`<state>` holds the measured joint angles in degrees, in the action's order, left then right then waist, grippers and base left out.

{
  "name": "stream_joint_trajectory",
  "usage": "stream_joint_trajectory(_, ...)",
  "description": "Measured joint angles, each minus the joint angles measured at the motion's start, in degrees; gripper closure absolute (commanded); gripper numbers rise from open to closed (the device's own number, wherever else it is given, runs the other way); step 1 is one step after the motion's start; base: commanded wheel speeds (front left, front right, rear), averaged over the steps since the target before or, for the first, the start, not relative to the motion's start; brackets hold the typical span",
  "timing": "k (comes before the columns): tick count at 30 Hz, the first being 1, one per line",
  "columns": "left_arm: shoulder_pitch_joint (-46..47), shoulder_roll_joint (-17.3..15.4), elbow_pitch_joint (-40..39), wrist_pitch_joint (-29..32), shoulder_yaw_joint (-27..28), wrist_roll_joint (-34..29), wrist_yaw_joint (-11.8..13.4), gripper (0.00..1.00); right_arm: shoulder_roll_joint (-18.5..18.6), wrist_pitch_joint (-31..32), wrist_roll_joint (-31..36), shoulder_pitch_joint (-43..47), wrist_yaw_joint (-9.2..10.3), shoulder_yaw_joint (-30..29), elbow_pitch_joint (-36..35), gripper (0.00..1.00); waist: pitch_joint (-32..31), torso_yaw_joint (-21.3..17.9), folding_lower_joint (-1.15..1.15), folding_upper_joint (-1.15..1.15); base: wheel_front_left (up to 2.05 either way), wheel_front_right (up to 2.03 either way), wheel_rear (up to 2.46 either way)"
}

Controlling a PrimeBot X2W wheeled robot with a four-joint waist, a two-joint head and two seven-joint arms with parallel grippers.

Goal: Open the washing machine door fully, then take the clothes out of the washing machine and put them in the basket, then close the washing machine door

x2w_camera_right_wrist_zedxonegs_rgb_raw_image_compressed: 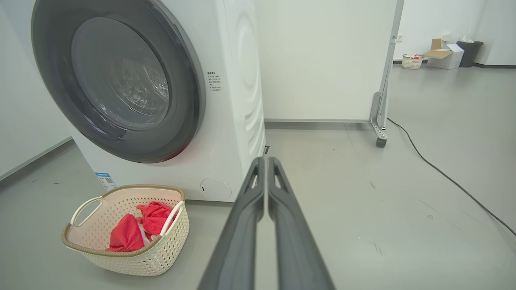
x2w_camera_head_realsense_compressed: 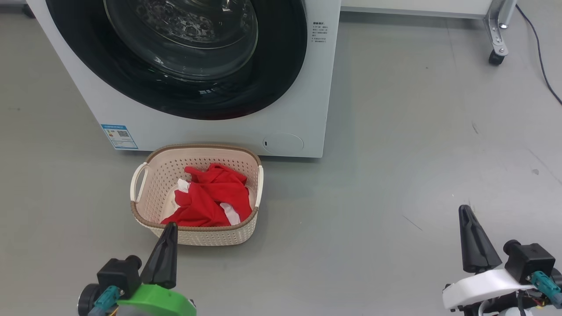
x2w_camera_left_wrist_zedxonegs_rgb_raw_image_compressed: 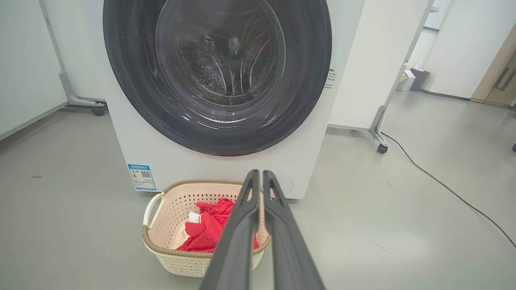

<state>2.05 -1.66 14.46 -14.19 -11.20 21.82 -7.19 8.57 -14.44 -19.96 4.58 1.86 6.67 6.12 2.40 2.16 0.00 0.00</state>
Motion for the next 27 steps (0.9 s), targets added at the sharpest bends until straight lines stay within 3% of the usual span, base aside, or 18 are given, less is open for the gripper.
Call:
stream_joint_trajectory(8,-1.2,0.3,0.3,0.0,-0.2,2.6,0.0,1.0,-0.9,0.4,-2.6,0.9,-0.29,0.1,1.2,1.0,-0.1,-0.1,0.0,0.0,0.0,0.0,0.0)
stream_joint_trajectory(27,-1.4,0.1,-0.6,3.0,1.8,17.3,0.0,1.0,-1.9,3.9,-17.4,0.5,-1.79,-2.2,1.8,1.0,-0.5,-0.6,0.0,0.0,0.0,0.0,0.0)
